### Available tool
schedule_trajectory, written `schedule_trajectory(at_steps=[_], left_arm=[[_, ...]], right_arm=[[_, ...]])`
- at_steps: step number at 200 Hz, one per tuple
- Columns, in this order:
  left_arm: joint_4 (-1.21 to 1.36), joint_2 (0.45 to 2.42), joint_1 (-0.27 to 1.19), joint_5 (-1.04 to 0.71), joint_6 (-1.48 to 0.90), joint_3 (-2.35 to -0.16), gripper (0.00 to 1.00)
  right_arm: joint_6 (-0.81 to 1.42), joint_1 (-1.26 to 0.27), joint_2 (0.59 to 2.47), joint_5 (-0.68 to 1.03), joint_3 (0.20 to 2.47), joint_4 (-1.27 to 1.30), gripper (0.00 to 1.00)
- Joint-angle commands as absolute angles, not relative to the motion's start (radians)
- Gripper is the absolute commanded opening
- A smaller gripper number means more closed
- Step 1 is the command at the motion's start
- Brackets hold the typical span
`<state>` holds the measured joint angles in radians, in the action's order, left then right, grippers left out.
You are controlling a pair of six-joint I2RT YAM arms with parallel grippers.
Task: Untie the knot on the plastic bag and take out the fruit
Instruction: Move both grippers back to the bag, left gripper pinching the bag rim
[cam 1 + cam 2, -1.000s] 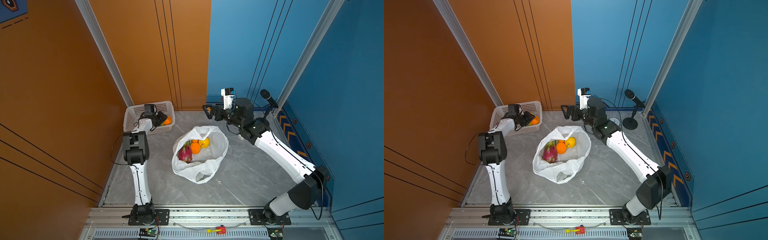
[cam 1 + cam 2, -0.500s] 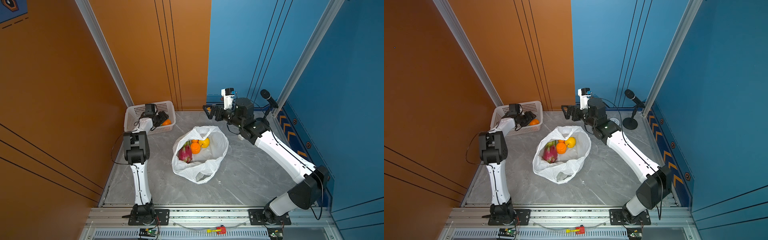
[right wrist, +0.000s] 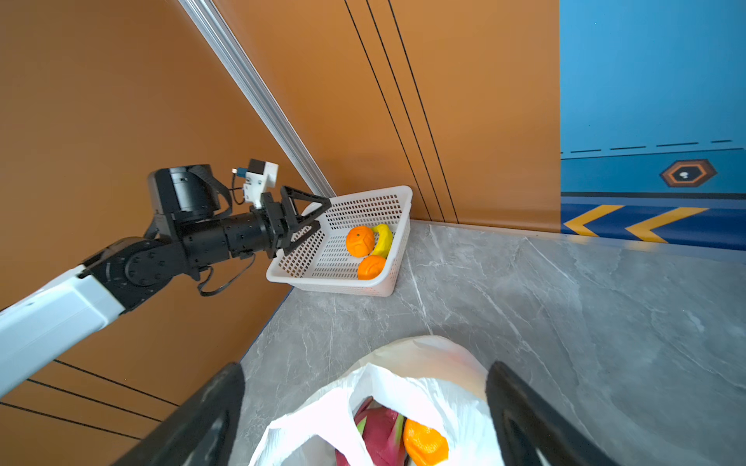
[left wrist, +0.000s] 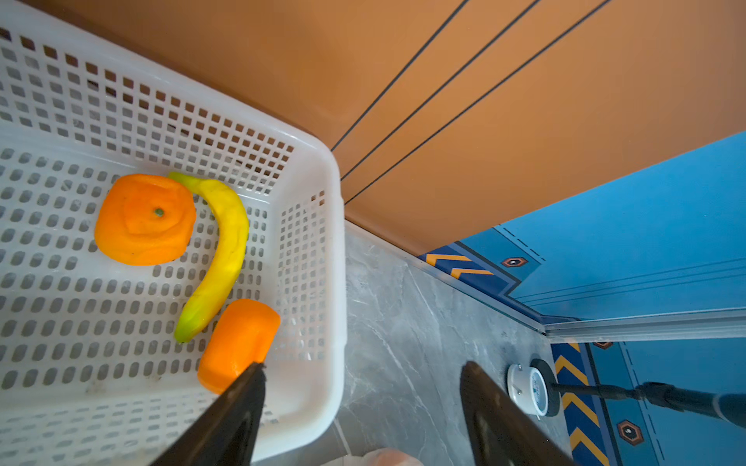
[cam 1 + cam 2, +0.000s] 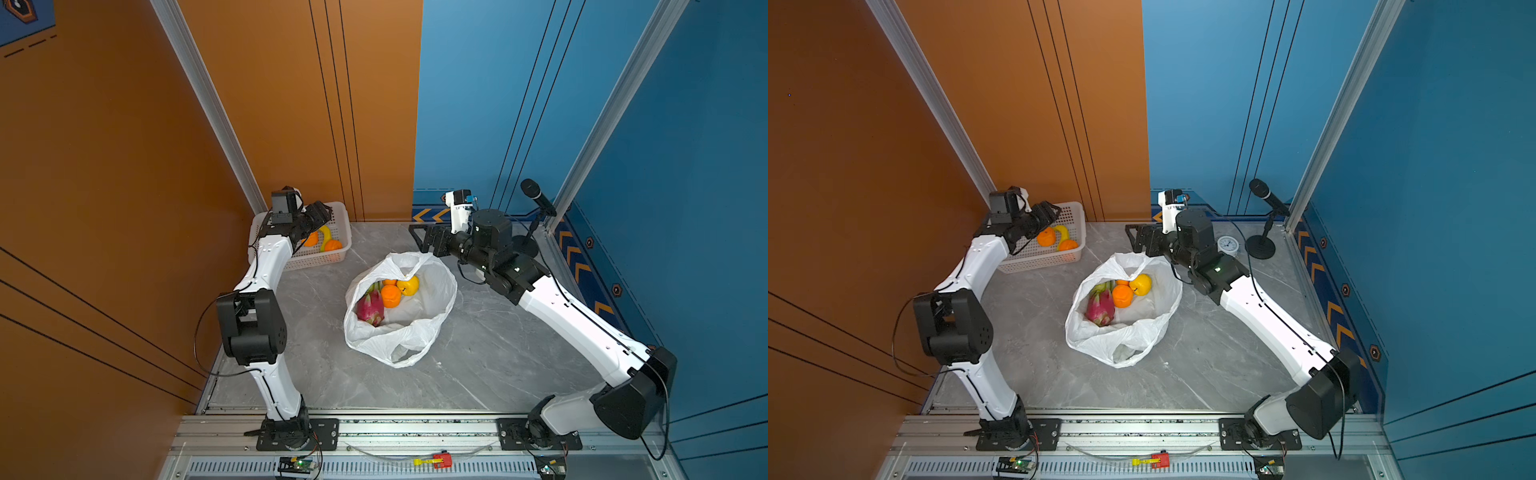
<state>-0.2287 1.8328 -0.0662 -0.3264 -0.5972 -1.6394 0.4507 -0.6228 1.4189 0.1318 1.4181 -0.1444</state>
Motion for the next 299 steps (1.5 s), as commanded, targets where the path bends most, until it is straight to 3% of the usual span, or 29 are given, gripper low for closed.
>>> schedule_trajectory(at_steps=[1, 77, 119, 203, 220, 253, 271, 299], left_arm=[[-0.229, 1.742, -0.039, -0.38, -0.574, -1.571, 0.77], [-0.339, 1.509, 0.123, -0.477, -0.455, -1.436, 0.77], [-0.475, 1.441, 0.253, -0.423, -0.312, -1.377, 0.79], [-0.533, 1.437, 0.347, -0.463, -0.243, -1.29, 0.81], [-0.534, 1.466, 0.362, -0.469, -0.233, -1.302, 0.76], [-0.534, 1.506, 0.377, -0.399, -0.251, -1.35, 0.48], [-0.523, 1.52, 0.382, -0.34, -0.284, -1.378, 0.38], [-0.49, 1.547, 0.385, -0.244, -0.379, -1.41, 0.34]], right_arm=[[0.468, -0.653, 1.356, 0.072, 1.364, -0.213, 0.92], [0.522, -0.768, 1.256, -0.032, 1.192, -0.256, 0.82], [0.576, -0.794, 1.316, -0.046, 1.195, -0.335, 0.78], [0.6, -0.798, 1.426, -0.017, 1.082, -0.211, 0.76], [0.581, -0.799, 1.469, -0.019, 1.093, -0.199, 0.76], [0.614, -0.8, 1.544, -0.132, 1.125, -0.201, 0.73], [0.638, -0.799, 1.577, -0.168, 1.134, -0.17, 0.72], [0.716, -0.797, 1.647, -0.202, 1.172, -0.135, 0.72]])
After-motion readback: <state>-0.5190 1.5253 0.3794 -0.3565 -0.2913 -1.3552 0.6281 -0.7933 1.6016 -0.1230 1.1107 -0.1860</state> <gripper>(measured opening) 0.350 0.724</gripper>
